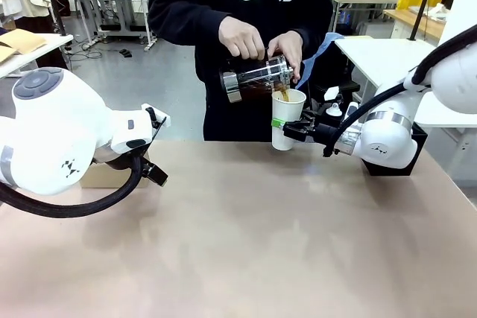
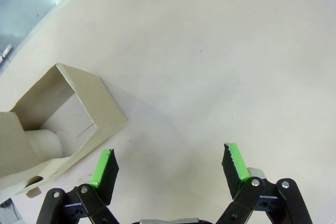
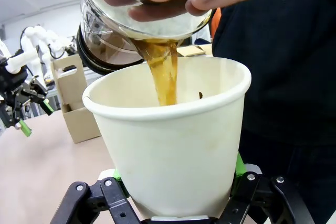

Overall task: Pour a drink into a cup and package it in a carrier.
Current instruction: When a person places the Paper Cup Lid on the 600 ml Paper Cup , lift the 600 ml Paper Cup.

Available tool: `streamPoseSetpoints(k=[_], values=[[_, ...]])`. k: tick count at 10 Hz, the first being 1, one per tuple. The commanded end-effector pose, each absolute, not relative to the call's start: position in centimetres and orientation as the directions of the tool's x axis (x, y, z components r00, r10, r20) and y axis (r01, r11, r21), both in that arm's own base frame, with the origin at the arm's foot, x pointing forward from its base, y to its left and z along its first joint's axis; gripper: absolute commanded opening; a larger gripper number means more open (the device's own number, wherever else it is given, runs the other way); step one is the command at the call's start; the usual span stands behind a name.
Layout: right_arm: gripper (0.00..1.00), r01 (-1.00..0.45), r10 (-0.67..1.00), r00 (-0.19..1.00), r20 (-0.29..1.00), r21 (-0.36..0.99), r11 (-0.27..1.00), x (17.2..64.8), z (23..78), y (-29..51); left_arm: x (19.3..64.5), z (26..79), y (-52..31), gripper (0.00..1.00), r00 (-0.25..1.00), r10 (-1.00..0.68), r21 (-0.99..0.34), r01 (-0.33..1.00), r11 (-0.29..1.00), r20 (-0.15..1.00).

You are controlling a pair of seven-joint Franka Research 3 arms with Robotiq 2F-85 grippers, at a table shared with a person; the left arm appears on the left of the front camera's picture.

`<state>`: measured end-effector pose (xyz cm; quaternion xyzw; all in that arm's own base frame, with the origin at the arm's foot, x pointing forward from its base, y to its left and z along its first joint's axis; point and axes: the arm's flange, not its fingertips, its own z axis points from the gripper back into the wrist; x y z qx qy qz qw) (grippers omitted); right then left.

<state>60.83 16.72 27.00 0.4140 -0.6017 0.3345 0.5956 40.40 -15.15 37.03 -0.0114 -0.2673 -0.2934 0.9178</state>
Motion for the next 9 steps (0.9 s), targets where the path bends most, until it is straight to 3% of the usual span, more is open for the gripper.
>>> streamPoseSetpoints(k=[1, 9], values=[[0.81, -0.896, -0.096, 0.054, 0.994, 0.091, 0.435, 60.84, 27.07, 16.84, 40.38, 37.04, -15.15, 1.00, 0.684, -0.532, 0.135, 0.545, 0.827, 0.498], [0.81, -0.896, -0.096, 0.054, 0.994, 0.091, 0.435, 60.84, 27.07, 16.84, 40.38, 37.04, -15.15, 1.00, 0.684, -0.532, 0.135, 0.545, 0.827, 0.498]])
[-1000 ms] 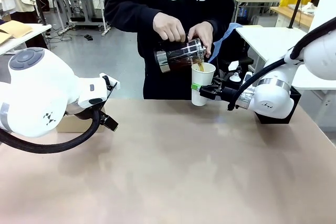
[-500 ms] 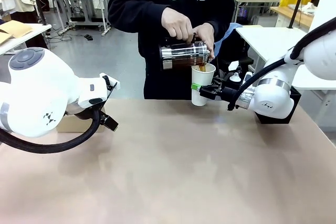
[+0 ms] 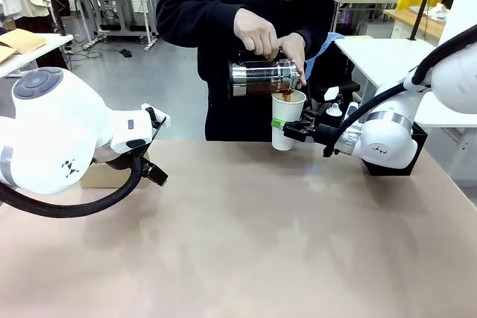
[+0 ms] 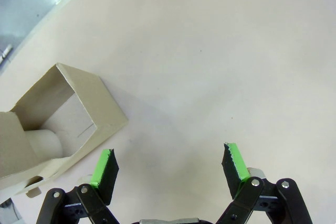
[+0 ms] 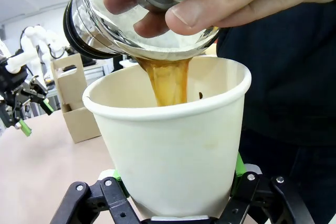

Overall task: Pour a drink into a cup and package it in a carrier.
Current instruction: When a person places the Paper Cup Lid on the 600 ml Paper Cup , lift the 600 ml Paper Cup.

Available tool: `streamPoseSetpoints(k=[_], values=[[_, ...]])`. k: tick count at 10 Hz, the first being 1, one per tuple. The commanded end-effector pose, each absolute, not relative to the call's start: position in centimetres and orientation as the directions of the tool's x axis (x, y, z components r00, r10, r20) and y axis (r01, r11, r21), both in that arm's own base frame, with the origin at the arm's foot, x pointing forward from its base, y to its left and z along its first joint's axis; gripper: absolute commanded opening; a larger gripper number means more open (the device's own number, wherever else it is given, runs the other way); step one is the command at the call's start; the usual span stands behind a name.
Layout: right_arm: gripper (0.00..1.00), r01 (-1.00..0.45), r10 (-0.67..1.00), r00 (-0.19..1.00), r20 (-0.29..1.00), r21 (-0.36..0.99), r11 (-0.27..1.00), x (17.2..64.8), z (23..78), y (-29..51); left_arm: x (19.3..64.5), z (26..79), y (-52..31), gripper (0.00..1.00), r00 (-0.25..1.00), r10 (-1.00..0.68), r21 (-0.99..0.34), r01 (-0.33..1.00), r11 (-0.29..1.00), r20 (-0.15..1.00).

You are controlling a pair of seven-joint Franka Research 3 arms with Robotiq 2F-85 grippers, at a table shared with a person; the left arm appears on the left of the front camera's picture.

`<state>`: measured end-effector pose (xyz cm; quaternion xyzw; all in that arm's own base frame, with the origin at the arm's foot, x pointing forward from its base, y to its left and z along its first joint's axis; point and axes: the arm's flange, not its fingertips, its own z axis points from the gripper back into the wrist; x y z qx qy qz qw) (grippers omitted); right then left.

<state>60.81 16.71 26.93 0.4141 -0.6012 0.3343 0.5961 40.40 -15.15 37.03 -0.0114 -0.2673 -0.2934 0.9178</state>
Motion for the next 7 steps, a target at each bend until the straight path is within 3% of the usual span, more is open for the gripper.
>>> streamPoseSetpoints(k=[1, 7], values=[[0.81, -0.896, -0.096, 0.054, 0.994, 0.091, 0.435, 60.84, 27.07, 16.84, 40.38, 37.04, -15.15, 1.00, 0.684, -0.532, 0.135, 0.545, 0.827, 0.498], [0.81, -0.896, -0.096, 0.054, 0.994, 0.091, 0.435, 60.84, 27.07, 16.84, 40.38, 37.04, -15.15, 1.00, 0.684, -0.532, 0.135, 0.545, 0.827, 0.498]])
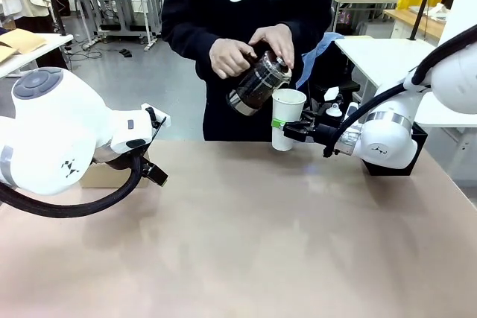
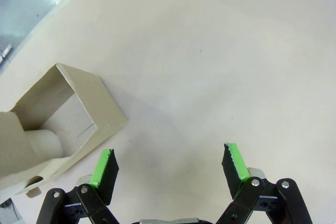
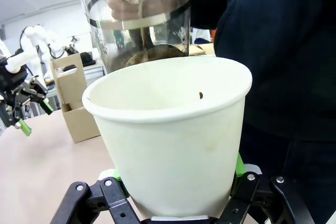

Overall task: Pour a drink into a cup and package it in a carrier.
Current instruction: When a person places the Paper Cup Lid on the 600 ml Paper Cup , lift the 600 ml Paper Cup.

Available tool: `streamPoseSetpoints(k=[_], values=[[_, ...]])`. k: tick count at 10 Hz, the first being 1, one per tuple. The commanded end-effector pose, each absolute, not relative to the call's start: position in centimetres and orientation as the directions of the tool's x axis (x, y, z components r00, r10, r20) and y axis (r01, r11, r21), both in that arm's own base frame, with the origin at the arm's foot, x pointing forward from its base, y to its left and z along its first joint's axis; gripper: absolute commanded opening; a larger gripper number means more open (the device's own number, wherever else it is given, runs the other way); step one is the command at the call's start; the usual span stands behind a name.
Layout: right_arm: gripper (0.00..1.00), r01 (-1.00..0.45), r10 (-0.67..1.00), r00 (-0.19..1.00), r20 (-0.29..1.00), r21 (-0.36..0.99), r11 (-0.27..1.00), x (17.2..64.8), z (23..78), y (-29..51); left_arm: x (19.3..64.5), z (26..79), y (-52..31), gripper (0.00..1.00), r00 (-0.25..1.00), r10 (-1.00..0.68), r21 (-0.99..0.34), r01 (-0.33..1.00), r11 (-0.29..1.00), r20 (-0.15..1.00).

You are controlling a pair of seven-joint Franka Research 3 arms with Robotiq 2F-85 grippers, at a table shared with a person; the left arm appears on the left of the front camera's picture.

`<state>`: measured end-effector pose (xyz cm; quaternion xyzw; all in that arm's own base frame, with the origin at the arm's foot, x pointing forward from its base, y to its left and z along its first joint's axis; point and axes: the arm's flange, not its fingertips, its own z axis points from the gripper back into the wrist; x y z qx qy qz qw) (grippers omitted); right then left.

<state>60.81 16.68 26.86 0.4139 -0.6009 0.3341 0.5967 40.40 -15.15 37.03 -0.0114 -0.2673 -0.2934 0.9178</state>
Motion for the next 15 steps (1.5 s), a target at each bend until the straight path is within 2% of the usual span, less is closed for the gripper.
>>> streamPoseSetpoints(k=[1, 15], values=[[0.81, -0.896, -0.096, 0.054, 0.994, 0.091, 0.435, 60.84, 27.07, 16.84, 40.38, 37.04, -15.15, 1.00, 0.684, -0.532, 0.135, 0.545, 0.827, 0.498], [0.81, -0.896, -0.096, 0.054, 0.994, 0.091, 0.435, 60.84, 27.07, 16.84, 40.38, 37.04, -15.15, 1.00, 0.684, -0.532, 0.135, 0.545, 0.827, 0.498]])
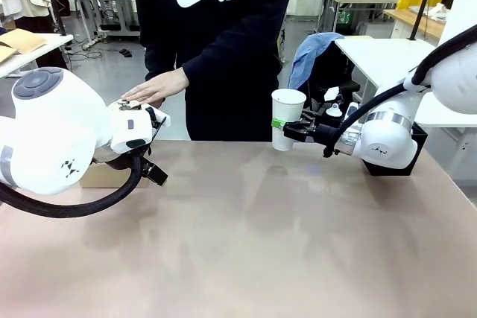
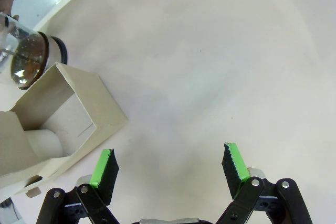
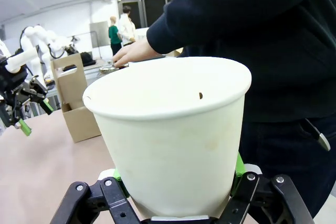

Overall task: Pour a drink into a cup and package it in a carrier.
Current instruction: When a person places the Paper Cup Lid on the 600 ml Paper Cup , lift the 600 ml Paper Cup.

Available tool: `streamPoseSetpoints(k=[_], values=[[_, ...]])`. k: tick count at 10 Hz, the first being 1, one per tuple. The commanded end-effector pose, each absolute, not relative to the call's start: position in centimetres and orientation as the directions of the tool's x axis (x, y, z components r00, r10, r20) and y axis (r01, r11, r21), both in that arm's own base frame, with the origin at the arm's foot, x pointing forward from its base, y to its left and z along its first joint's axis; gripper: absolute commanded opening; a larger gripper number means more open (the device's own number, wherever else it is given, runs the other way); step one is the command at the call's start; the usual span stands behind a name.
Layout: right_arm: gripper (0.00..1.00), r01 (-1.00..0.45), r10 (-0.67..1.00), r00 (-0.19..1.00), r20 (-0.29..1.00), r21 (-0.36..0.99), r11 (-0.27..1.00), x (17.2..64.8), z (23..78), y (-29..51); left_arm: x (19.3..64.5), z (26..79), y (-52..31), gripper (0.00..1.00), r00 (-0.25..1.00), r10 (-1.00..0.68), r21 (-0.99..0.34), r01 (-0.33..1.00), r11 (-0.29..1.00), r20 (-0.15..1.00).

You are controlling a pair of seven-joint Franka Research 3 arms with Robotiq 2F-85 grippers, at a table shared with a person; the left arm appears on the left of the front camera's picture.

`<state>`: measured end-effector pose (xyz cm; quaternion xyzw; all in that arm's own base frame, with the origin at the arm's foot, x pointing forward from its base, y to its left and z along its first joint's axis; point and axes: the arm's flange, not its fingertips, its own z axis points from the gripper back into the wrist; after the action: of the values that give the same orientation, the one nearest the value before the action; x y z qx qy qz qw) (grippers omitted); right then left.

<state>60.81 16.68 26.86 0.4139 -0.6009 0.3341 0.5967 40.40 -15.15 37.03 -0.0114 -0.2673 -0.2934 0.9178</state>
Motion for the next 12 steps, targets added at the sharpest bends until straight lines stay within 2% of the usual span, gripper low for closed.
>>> streamPoseSetpoints(k=[1, 12], values=[[0.81, -0.896, -0.096, 0.054, 0.994, 0.091, 0.435, 60.84, 27.07, 16.84, 40.38, 37.04, -15.15, 1.00, 0.684, -0.532, 0.135, 0.545, 0.827, 0.498], [0.81, -0.896, -0.096, 0.054, 0.994, 0.091, 0.435, 60.84, 27.07, 16.84, 40.38, 37.04, -15.15, 1.00, 0.684, -0.532, 0.135, 0.545, 0.827, 0.498]])
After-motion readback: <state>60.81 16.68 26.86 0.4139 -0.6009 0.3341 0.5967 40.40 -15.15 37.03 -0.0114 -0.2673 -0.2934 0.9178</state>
